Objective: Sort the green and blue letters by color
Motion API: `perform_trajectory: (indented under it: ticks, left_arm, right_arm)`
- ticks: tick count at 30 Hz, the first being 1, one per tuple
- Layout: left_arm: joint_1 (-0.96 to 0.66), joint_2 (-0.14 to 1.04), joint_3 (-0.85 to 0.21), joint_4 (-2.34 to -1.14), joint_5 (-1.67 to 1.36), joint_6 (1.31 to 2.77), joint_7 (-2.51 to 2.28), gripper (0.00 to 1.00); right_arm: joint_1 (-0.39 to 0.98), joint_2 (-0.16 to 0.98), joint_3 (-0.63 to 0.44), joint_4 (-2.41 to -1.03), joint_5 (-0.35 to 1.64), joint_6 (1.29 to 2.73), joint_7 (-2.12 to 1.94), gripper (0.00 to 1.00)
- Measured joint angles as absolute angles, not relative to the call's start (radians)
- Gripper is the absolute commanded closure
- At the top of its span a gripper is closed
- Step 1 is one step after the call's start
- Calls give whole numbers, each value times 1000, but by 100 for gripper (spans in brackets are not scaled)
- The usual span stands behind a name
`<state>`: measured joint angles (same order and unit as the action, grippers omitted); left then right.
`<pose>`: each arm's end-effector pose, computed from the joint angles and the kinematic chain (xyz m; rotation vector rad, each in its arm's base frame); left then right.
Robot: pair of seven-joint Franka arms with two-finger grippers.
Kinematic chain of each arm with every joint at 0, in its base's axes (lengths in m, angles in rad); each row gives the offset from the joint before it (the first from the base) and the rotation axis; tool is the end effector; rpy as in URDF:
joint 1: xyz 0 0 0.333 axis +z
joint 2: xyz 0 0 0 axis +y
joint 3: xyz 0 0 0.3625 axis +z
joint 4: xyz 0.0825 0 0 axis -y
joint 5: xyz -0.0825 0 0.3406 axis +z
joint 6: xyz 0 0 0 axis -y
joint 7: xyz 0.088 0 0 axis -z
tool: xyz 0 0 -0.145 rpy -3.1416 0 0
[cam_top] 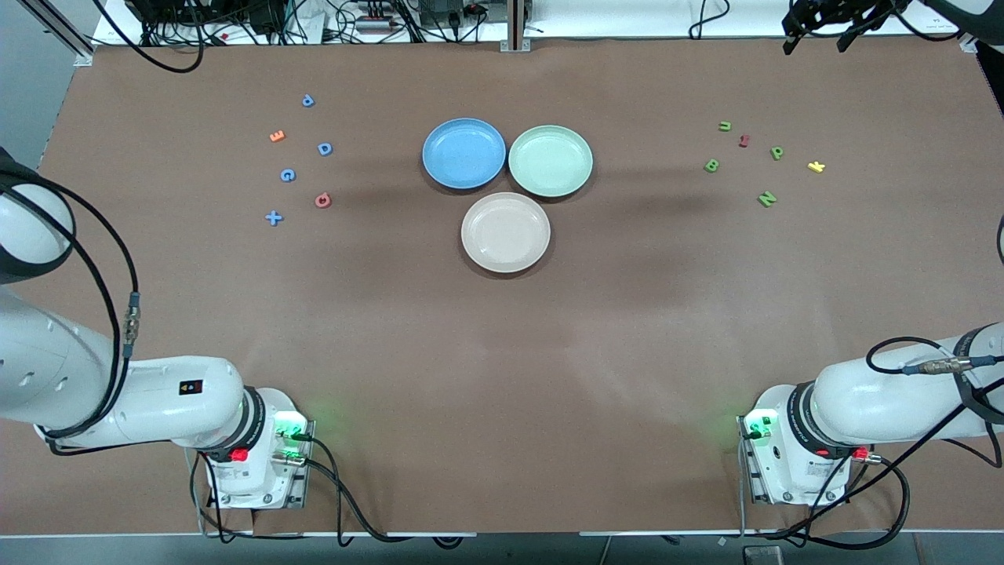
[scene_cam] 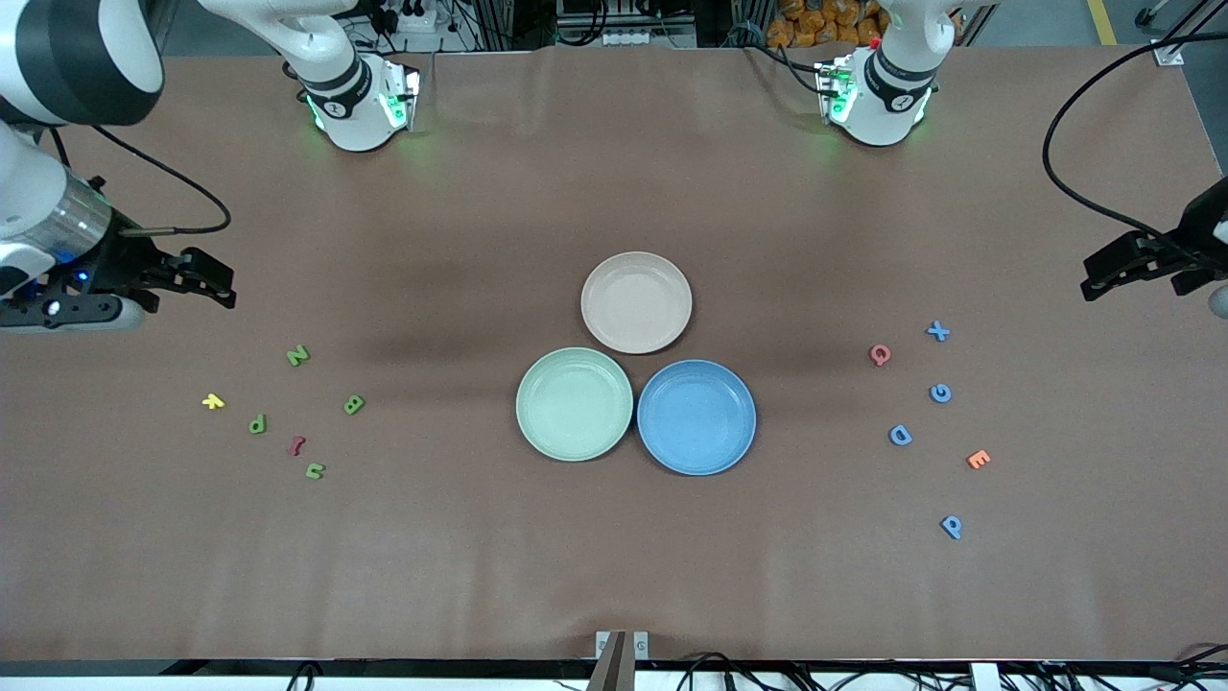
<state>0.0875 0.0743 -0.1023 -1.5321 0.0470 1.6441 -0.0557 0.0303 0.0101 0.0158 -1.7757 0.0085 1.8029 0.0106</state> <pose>0.5459 0.0007 0.6174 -3.1024 -0.0602 -0.0612 0.5264 0.0253 0.5591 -3.1321 -0.0526 -0.0264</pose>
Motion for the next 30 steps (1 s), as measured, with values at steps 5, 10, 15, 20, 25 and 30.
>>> perform_trajectory:
  ticks: [5, 10, 15, 20, 25, 30]
  left_arm:
    - [89, 75, -100, -1607, 47, 1689, -56, 0]
    - [89, 75, -99, -1691, 47, 1732, -56, 0]
    - [89, 74, -99, -1754, 47, 1757, -56, 0]
    - [90, 67, -98, -1825, 47, 1821, -54, 0]
    - [91, 59, -96, -1908, 47, 1918, -49, 0]
    - [94, 58, -94, -1977, 47, 2012, -42, 0]
  right_arm:
    - [24, 11, 11, -1831, 9, 1850, 43, 0]
    - [25, 14, 11, -1887, 10, 1899, 125, 0]
    - [35, 22, 13, -1947, 12, 1952, 203, 0]
    - [54, 49, 15, -1995, 15, 2009, 300, 0]
    - [92, 87, 16, -2041, 15, 2091, 421, 2]
    - [109, 134, 17, -2066, 16, 2147, 486, 3]
